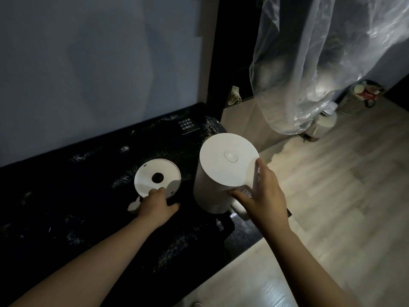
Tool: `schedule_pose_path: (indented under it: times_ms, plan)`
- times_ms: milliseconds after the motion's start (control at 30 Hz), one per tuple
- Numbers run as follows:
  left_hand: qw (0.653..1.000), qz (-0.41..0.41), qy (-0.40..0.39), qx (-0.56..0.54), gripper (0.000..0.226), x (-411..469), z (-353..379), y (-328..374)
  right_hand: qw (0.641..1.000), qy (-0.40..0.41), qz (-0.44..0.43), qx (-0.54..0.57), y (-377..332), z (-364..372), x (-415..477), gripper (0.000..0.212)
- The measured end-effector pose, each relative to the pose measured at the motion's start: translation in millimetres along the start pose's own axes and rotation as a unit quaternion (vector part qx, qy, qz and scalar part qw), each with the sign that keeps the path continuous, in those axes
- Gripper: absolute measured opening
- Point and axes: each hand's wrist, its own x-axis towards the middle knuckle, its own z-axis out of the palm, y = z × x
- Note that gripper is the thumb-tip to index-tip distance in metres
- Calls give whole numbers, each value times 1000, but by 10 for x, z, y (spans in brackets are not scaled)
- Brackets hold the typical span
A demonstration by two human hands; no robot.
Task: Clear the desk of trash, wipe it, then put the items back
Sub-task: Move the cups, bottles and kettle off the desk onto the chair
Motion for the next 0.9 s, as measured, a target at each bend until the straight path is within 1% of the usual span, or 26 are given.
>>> schedule_pose_path:
  times_ms: [67, 133, 167, 233, 300, 367, 467, 700, 900]
  plan:
    - [999, 21, -6, -28, 67, -15, 16, 62, 998, 9, 15, 57, 14, -15, -11, 93]
    - [995, 62, -8, -81, 74, -42, -18, 164, 994, 7, 42, 98, 26, -30, -37, 87]
    - [988, 86, -12, -126, 76, -50, -57, 234, 992, 1, 62, 110, 31, -37, -49, 82]
    - [962, 125, -33, -241, 77, -79, -162, 412, 989, -12, 98, 107, 45, -46, -57, 63]
    - [942, 157, -27, -296, 85, -78, -253, 568, 989, -26, 113, 92, 63, -50, -44, 47]
    - [944, 176, -10, -279, 97, -75, -321, 677, 989, -37, 111, 90, 88, -56, -22, 41]
    - [955, 182, 0, -236, 104, -74, -367, 716, 987, -51, 111, 104, 111, -51, -6, 36]
    - [952, 179, -4, -246, 103, -183, -405, 692, 984, -31, 110, 138, 91, -60, -87, 28]
    - [948, 174, -6, -267, 105, -426, -452, 620, 983, -36, 106, 143, 78, -84, -248, 35]
